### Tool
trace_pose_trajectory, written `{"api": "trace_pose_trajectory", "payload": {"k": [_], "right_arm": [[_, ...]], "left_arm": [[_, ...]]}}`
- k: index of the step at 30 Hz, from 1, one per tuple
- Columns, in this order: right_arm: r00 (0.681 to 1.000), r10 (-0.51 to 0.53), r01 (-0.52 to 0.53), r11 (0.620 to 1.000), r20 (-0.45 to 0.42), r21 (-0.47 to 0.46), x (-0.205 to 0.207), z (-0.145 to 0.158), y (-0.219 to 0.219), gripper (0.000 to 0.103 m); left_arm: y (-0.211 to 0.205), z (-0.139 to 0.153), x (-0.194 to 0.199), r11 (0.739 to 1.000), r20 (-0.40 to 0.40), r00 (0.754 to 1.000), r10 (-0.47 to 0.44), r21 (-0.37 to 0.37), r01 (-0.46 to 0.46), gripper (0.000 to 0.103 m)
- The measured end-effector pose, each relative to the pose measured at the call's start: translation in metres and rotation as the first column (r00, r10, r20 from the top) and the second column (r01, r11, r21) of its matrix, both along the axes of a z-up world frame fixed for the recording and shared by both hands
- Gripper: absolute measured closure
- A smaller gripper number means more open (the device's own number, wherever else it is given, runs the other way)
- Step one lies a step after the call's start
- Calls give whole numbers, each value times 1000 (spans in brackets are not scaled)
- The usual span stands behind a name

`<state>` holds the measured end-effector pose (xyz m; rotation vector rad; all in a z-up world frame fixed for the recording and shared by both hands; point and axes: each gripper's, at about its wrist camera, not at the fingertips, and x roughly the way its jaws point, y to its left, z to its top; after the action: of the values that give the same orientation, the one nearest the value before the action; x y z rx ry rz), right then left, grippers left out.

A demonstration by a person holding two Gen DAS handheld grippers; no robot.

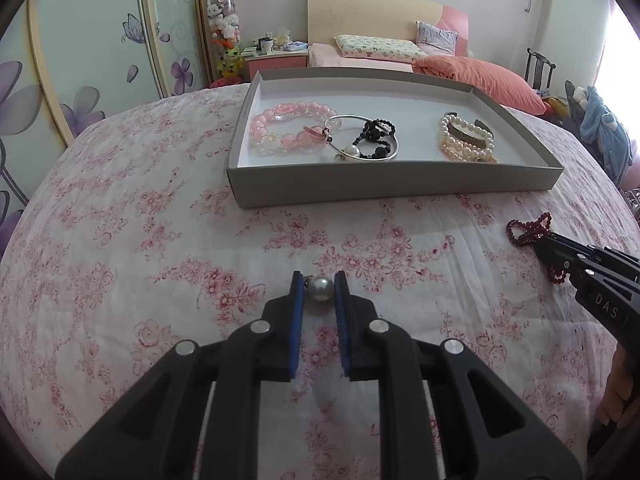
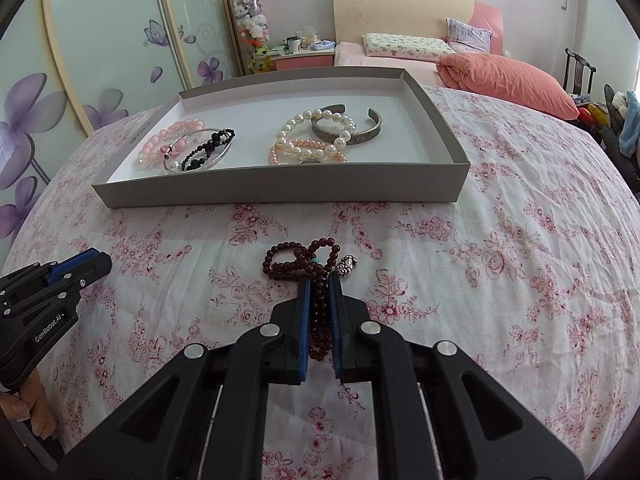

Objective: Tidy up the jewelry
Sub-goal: 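Carry the pearl earring over the tray with the left tool while the right tool carries the red beads there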

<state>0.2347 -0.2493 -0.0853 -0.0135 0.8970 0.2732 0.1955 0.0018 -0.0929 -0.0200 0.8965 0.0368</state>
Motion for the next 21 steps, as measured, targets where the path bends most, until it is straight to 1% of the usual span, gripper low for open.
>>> {"api": "trace_pose_trajectory", "payload": {"k": [21], "right_arm": [[1000, 0, 0, 1000, -1, 3, 0, 0, 0, 93]], "left_arm": [[0, -1, 0, 1000, 1, 1000, -1, -7, 1, 87]]}}
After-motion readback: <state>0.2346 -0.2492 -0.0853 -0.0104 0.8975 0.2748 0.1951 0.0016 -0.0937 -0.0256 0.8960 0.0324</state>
